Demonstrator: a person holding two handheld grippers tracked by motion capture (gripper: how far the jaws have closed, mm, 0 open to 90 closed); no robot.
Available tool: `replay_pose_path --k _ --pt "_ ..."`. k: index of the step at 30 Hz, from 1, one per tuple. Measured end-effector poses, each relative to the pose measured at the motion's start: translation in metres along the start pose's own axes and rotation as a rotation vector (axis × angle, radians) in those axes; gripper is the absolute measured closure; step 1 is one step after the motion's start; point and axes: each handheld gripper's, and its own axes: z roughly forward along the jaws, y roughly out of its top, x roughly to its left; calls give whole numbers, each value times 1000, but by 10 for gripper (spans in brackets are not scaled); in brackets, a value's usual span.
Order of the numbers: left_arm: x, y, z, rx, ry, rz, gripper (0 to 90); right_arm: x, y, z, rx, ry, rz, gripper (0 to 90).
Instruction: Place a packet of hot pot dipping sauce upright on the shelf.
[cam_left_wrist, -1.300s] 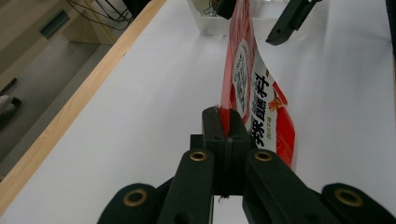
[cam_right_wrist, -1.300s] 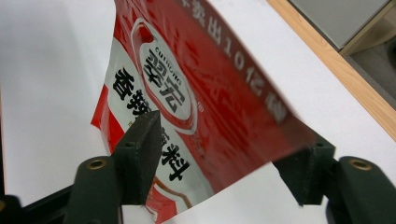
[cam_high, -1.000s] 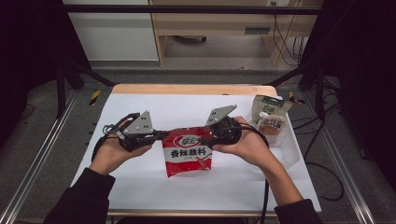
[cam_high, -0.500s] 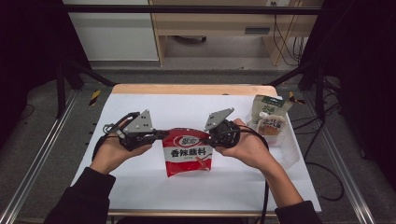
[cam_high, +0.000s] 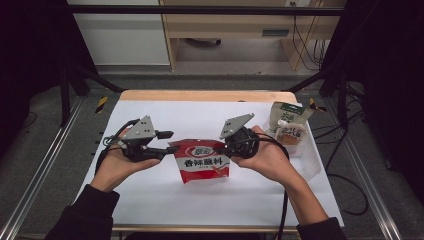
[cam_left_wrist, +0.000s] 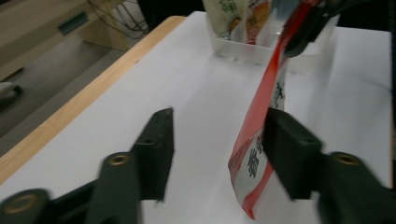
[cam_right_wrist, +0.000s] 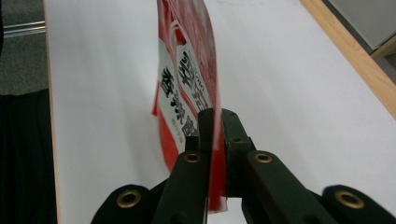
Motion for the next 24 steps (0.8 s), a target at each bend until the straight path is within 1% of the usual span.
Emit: replay_pose_path --k 1,2,4,7,8,10,12,14,17,19,21,22,24 --pt "-1 -2 0 -9 17 -14 359 0 1 -2 -3 -3 -3 899" --pt "-2 -4 -1 -19 31 -16 307 0 2 -3 -6 -5 -5 899" --pt "-5 -10 -2 -34 47 -31 230 -1 4 -8 -19 -10 -3 899" --pt "-9 -21 -2 -19 76 -54 131 -2 6 -16 -48 -20 14 899" --pt "-11 -26 -2 -17 85 -59 112 -3 7 -19 -55 -24 10 899" --pt "-13 -37 -1 -7 101 -75 94 -4 8 -24 -59 -33 15 899" --pt "-15 -50 0 -3 107 -94 83 -6 8 -30 -61 -38 18 899" --pt "-17 -63 2 14 129 -106 75 -7 8 -36 -64 -43 28 899" --pt "-16 -84 5 23 138 -165 59 -9 6 -44 -69 -48 39 899" --pt "-15 -98 6 20 150 -193 56 -11 5 -49 -71 -55 41 899" --pt "-14 -109 7 52 177 -203 56 -12 4 -56 -76 -60 45 899" --pt "-13 -113 6 54 188 -208 56 -13 3 -61 -80 -65 47 899" --pt "-11 -122 3 56 208 -203 52 -14 2 -70 -86 -79 49 899"
